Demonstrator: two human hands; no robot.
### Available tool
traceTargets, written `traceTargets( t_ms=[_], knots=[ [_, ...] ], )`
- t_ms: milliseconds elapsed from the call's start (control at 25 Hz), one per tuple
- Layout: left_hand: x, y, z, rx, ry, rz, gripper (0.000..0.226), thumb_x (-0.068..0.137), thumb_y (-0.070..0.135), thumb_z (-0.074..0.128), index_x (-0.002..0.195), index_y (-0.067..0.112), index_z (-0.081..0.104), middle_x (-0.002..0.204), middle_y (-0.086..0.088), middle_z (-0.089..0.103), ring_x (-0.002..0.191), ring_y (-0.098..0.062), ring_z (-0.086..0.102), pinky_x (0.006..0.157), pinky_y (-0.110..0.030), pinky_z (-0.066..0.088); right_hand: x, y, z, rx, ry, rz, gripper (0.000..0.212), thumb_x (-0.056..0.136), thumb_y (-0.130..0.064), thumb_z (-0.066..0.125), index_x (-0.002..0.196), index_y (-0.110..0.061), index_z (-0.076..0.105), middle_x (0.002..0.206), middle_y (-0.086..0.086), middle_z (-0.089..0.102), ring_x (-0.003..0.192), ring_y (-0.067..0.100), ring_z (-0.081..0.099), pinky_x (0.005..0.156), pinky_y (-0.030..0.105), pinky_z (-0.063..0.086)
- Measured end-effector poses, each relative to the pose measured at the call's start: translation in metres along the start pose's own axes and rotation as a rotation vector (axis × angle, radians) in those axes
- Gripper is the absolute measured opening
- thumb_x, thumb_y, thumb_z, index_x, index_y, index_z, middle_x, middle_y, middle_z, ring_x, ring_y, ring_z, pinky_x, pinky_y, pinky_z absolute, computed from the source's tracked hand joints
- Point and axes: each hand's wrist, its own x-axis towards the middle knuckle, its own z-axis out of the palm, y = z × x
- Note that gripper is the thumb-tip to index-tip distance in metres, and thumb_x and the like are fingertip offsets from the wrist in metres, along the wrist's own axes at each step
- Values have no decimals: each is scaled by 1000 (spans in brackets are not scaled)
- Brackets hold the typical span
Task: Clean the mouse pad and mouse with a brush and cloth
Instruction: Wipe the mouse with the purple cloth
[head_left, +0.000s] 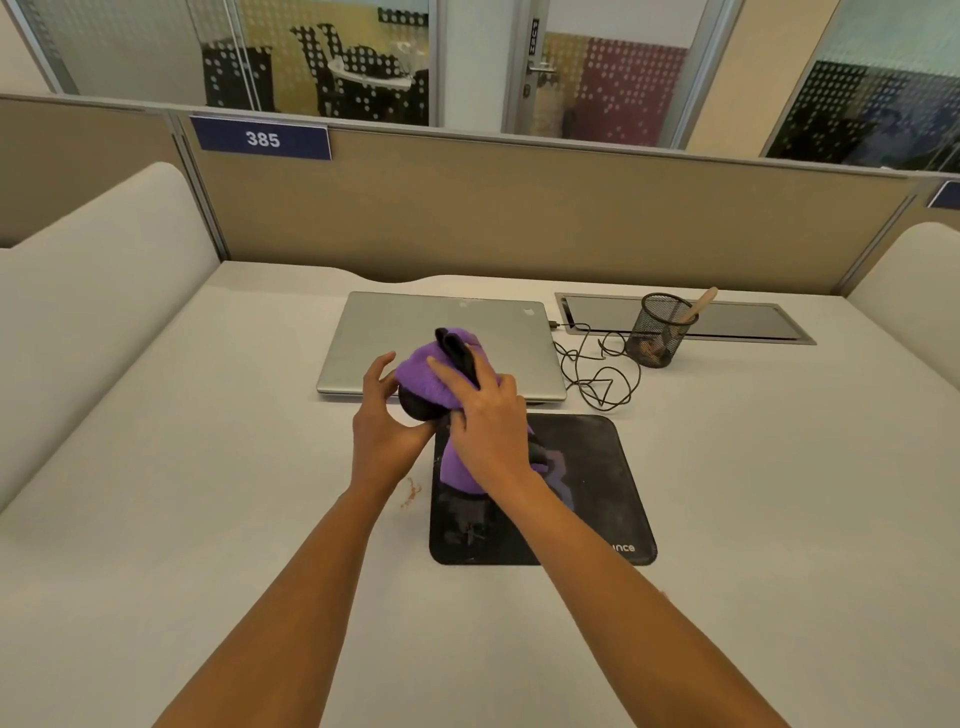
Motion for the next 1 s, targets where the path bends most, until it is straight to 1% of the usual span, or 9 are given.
traceTargets(
  t_ms=[120, 200, 240, 360, 480, 600, 760, 880, 1000],
  knots=[
    [2, 4, 2, 25, -5, 90, 76, 64, 17, 83, 123, 37, 39, 141, -4, 42, 118, -16, 49, 98, -26, 39, 18, 7, -6, 24, -53, 205, 52, 95, -14, 47, 142, -34, 36, 149, 6, 35, 115, 28, 48, 97, 42, 47],
    [6, 5, 1, 23, -16, 100, 79, 65, 18, 83, 119, 49, 35, 140, -7, 44, 119, -20, 51, 98, -26, 39, 19, 1, -8, -9, -31, 145, 54, 94, -14, 49, 142, -33, 37, 148, 8, 37, 113, 29, 49, 94, 42, 49],
    [8, 6, 0, 14, -21, 84, 83, 66, 17, 82, 125, 45, 32, 138, -7, 47, 116, -17, 52, 96, -25, 40, 16, -3, -8, -34, -12, 60, 55, 92, -13, 53, 141, -33, 39, 146, 9, 41, 110, 30, 52, 91, 42, 50],
    [12, 3, -7, -24, -9, 3, 87, 69, 14, 79, 139, 17, 28, 128, -8, 55, 102, -10, 53, 85, -15, 45, -1, -8, -4, -134, 66, -199, 60, 82, -12, 66, 136, -33, 46, 138, 13, 50, 100, 33, 59, 79, 42, 54],
    [11, 0, -8, -41, -16, -28, 84, 71, 14, 77, 139, 14, 27, 125, -8, 57, 94, -9, 56, 71, -3, 46, -11, 5, -6, -239, 89, -359, 61, 79, -13, 71, 132, -36, 50, 135, 14, 53, 99, 35, 61, 76, 42, 54],
    [9, 0, -6, -42, -18, -26, 88, 67, 17, 80, 138, 15, 27, 126, -7, 57, 101, -7, 54, 81, -3, 42, -3, 14, -9, -230, 93, -288, 62, 78, -11, 70, 132, -35, 50, 134, 14, 54, 98, 34, 61, 75, 41, 54],
    [6, 8, -1, -5, -42, 8, 92, 65, 20, 82, 139, 16, 27, 126, -5, 59, 106, -5, 50, 94, -19, 38, 17, 8, -11, -183, 75, -62, 59, 82, -10, 65, 134, -34, 50, 137, 14, 49, 100, 33, 58, 77, 43, 55],
    [10, 7, -6, -16, -6, -18, 89, 67, 19, 81, 139, 14, 27, 127, -8, 57, 104, -10, 53, 89, -20, 43, 14, 6, -6, -232, 98, -249, 62, 81, -11, 68, 134, -34, 48, 135, 15, 51, 98, 33, 59, 74, 41, 54],
    [12, 0, -10, -65, -2, -44, 86, 69, 15, 79, 138, 12, 28, 126, -9, 57, 104, -19, 59, 81, -17, 47, -1, 16, -6, -264, 74, -423, 67, 81, -13, 68, 137, -37, 39, 139, 12, 41, 103, 33, 56, 75, 41, 53]
  ],
)
